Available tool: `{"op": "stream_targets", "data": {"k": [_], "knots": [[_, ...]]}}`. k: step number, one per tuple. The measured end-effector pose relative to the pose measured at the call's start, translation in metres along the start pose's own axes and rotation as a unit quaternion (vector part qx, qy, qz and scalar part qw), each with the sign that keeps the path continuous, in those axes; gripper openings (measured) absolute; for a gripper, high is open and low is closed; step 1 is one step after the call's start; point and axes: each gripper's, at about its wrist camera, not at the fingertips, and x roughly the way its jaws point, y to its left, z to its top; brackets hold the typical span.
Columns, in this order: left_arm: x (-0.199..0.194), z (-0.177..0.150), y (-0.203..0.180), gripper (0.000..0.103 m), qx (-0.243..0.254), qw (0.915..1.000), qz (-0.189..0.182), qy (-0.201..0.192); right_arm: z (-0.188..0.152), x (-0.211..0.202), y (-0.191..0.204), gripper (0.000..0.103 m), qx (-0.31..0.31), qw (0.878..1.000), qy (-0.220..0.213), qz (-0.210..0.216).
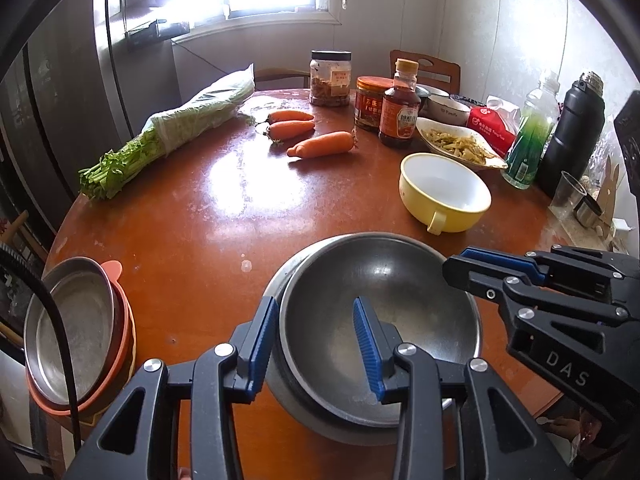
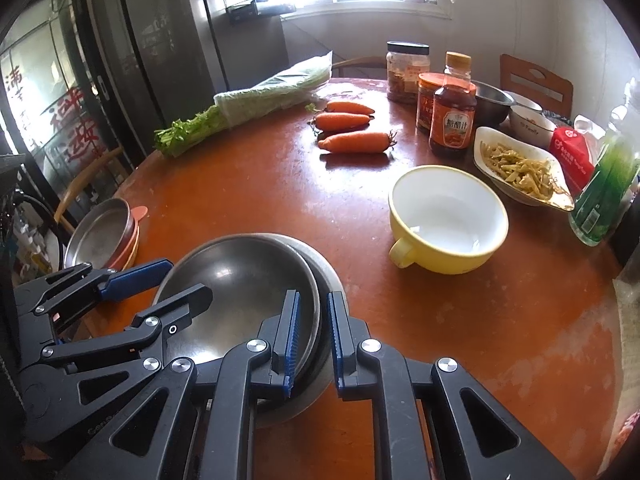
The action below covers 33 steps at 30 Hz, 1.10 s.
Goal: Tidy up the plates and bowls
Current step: 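Carry the larger steel bowl over the first steel bowl and lower it, then open the right gripper and move it to the yellow-rimmed cream bowl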
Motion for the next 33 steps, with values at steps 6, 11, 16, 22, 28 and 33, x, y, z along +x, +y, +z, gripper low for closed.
{"op": "stream_targets", "data": {"k": [6,11,16,22,28,33], "knots": [[-0.008,0.006,0.000,0.041,-0.004,1.0000,0.003,-0.006,0.002,-0.011,-0.010,0.015,0.011,1.000,-0.010,0.002],[-0.015,0.016,-0.008,0.044,0.003,0.9999,0.005,-0.014,0.007,-0.025,-0.027,0.017,0.029,0.999,-0.023,0.002],[-0.018,0.035,-0.022,0.047,0.016,0.9996,0.002,-0.021,0.015,-0.037,-0.045,0.023,0.042,0.998,-0.035,0.001],[-0.014,0.058,-0.042,0.050,0.035,0.9991,-0.002,-0.024,0.029,-0.049,-0.068,0.035,0.057,0.997,-0.052,-0.001],[0.000,0.083,-0.064,0.054,0.056,0.9982,-0.007,-0.022,0.045,-0.052,-0.094,0.036,0.076,0.995,-0.062,-0.013],[0.017,0.102,-0.075,0.056,0.068,0.9974,-0.015,-0.015,0.054,-0.048,-0.112,0.042,0.092,0.993,-0.065,-0.022]]}}
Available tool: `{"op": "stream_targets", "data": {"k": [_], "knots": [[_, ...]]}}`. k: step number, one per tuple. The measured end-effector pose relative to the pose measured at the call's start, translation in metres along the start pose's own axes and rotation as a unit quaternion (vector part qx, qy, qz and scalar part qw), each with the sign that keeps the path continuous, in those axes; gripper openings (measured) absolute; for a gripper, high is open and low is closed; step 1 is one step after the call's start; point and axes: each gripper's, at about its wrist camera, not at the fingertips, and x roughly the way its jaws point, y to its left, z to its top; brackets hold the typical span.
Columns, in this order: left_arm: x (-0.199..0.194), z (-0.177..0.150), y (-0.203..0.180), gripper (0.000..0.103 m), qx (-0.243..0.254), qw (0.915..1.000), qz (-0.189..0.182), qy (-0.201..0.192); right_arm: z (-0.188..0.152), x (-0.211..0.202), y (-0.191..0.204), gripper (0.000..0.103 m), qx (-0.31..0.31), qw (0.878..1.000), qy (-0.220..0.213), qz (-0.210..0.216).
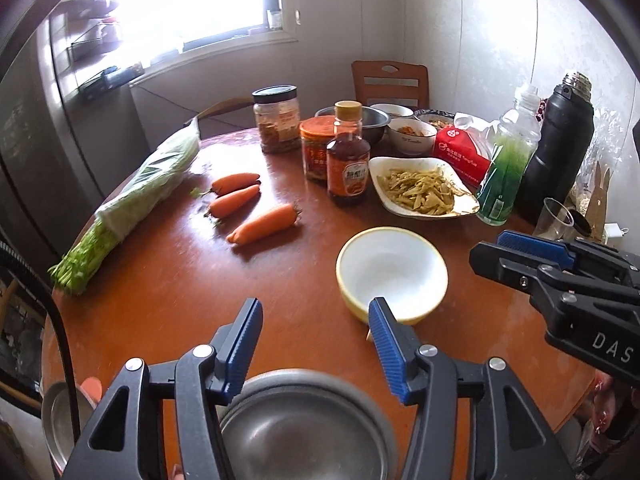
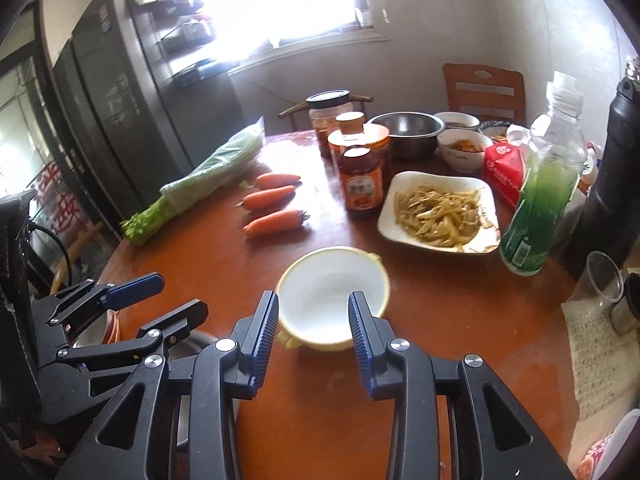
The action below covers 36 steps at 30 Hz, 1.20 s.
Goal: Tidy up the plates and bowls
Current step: 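Open the right gripper and move it to the yellow-rimmed cream bowl, then grasp the yellow-rimmed bowl's rim with the right gripper and lift it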
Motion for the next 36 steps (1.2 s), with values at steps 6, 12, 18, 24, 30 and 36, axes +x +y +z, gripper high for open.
{"op": "stream_targets", "data": {"k": [6,12,18,24,30,36], "knots": [[0.023,0.021,-0.006,0.060,0.014,0.9999,0.001,0.009,0.009,0.013,-0.018,0.048,0.022,1.000,-0.001,-0.009],[0.048,0.031,-0.006,0.062,0.020,0.9993,-0.002,0.032,0.009,0.029,-0.030,0.058,0.036,0.999,0.011,-0.024],[0.070,0.034,-0.003,0.062,0.013,0.9985,-0.012,0.052,0.002,0.047,-0.039,0.059,0.047,0.998,0.030,-0.035],[0.093,0.034,-0.002,0.063,0.009,0.9965,-0.020,0.081,-0.007,0.065,-0.048,0.059,0.066,0.996,0.050,-0.038],[0.110,0.029,-0.003,0.063,0.013,0.9947,-0.012,0.101,-0.013,0.077,-0.046,0.059,0.066,0.995,0.064,-0.046],[0.121,0.027,-0.005,0.063,0.016,0.9934,-0.009,0.113,-0.020,0.088,-0.046,0.059,0.057,0.993,0.076,-0.073]]}}
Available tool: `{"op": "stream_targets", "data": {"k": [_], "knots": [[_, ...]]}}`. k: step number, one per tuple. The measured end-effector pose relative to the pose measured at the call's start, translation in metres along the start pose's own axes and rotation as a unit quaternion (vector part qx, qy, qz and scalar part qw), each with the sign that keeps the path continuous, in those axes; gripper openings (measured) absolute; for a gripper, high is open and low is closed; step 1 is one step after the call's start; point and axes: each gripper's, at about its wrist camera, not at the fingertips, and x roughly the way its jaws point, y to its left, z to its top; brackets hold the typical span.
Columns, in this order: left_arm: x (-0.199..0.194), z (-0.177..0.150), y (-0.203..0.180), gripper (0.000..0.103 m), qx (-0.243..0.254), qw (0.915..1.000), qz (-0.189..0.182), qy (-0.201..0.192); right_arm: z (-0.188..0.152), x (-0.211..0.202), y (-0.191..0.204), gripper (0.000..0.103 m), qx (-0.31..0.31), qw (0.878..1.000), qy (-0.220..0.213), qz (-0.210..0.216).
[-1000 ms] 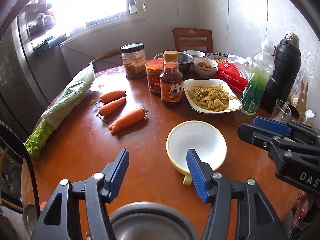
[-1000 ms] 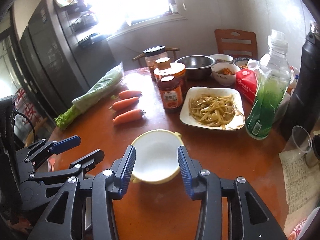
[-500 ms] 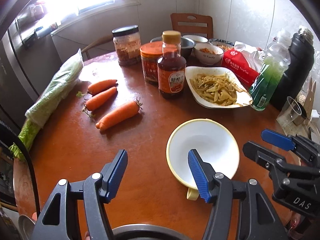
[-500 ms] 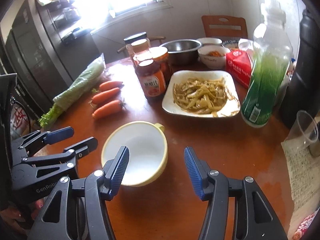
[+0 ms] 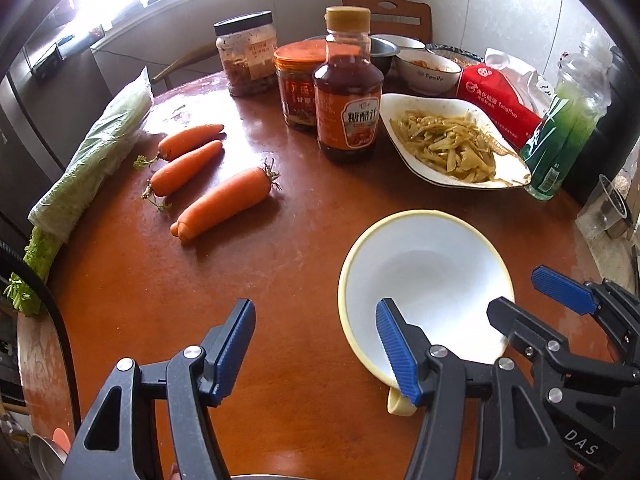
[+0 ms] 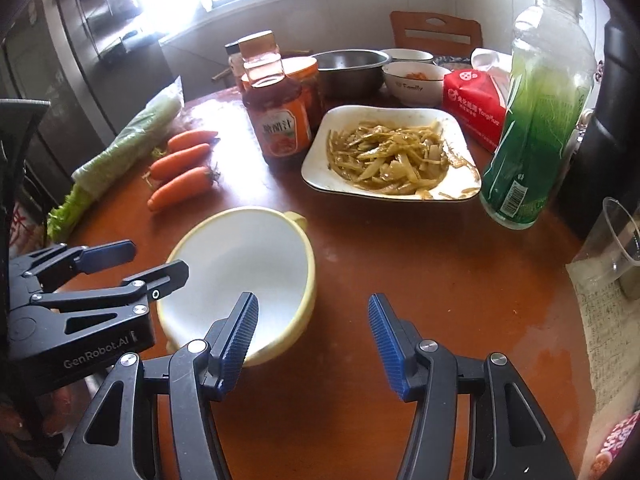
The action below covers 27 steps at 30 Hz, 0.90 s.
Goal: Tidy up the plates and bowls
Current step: 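Grasp the yellow-rimmed bowl's rim with the right gripper and lift it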
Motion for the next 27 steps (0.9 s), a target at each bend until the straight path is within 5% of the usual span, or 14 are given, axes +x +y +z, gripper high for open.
{"op": "stream_targets", "data": {"k": [12,16,23,27], "knots": [[0.012,0.003,-0.005,0.062,0.005,0.9999,-0.003,0.014,-0.001,0.016,0.003,0.059,-0.001,1.000,0.012,0.001],[0.017,0.004,-0.004,0.061,0.002,0.9997,-0.013,0.020,-0.001,0.018,0.007,0.047,-0.008,1.000,0.016,0.008],[0.020,0.003,-0.005,0.034,-0.007,0.9975,-0.064,0.030,-0.001,0.017,0.018,0.031,-0.023,0.999,0.009,0.020],[0.017,0.003,-0.006,0.034,-0.010,0.9968,-0.073,0.030,0.001,0.014,0.021,0.028,-0.028,0.999,0.005,0.015]]}}
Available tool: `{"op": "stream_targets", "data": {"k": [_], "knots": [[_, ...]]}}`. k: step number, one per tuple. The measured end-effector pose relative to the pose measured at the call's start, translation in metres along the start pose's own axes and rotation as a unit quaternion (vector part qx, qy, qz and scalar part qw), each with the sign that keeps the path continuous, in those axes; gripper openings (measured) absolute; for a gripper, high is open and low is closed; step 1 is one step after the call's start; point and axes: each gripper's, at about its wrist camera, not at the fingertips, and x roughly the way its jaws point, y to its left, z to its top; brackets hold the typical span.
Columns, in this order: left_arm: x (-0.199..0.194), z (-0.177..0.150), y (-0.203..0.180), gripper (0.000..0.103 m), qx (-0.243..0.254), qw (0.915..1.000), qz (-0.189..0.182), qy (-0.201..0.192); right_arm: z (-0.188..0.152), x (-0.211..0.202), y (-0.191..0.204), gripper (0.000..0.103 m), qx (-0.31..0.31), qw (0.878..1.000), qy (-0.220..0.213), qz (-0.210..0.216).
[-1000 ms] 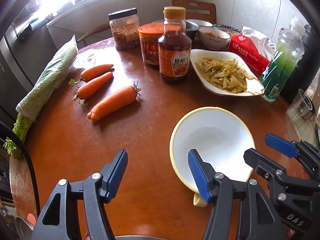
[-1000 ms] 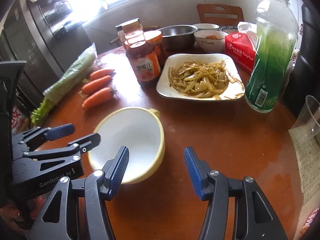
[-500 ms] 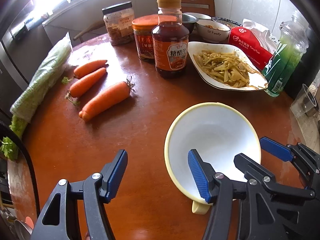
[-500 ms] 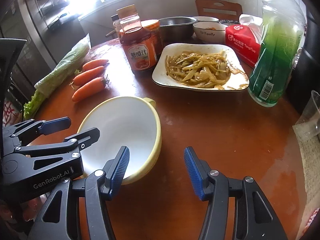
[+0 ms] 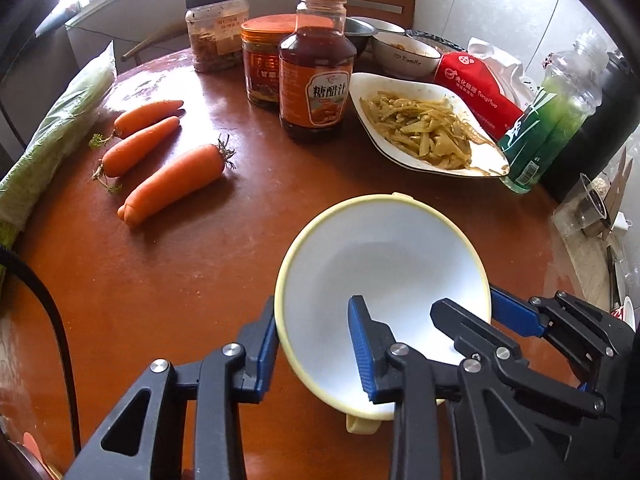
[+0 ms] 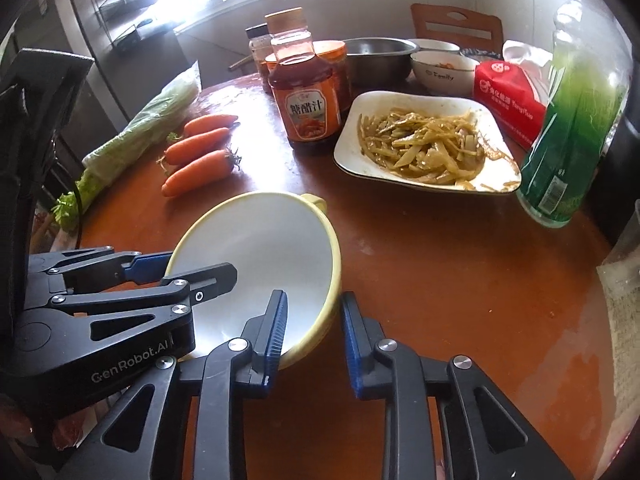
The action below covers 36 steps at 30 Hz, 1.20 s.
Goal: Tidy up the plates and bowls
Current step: 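Grasp the yellow-rimmed bowl's rim with the right gripper and lift it, then carry the yellow-rimmed bowl over the steel bowls and lower it inside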
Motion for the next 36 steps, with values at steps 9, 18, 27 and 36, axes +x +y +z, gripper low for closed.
{"op": "stream_targets", "data": {"k": [9,18,27,36], "knots": [[-0.026,-0.008,0.008,0.034,-0.012,0.9996,-0.008,-0.026,0.003,-0.017,0.009,0.028,-0.006,1.000,-0.018,0.012],[-0.075,-0.026,0.030,0.034,-0.032,0.9970,-0.002,-0.070,0.008,-0.045,0.045,0.028,-0.036,0.998,-0.049,0.030],[-0.119,-0.051,0.054,0.034,-0.051,0.9927,0.010,-0.108,0.003,-0.069,0.086,0.028,-0.062,0.994,-0.071,0.050],[-0.149,-0.080,0.064,0.034,-0.063,0.9892,0.005,-0.132,-0.009,-0.099,0.113,0.028,-0.087,0.990,-0.093,0.053]]}}
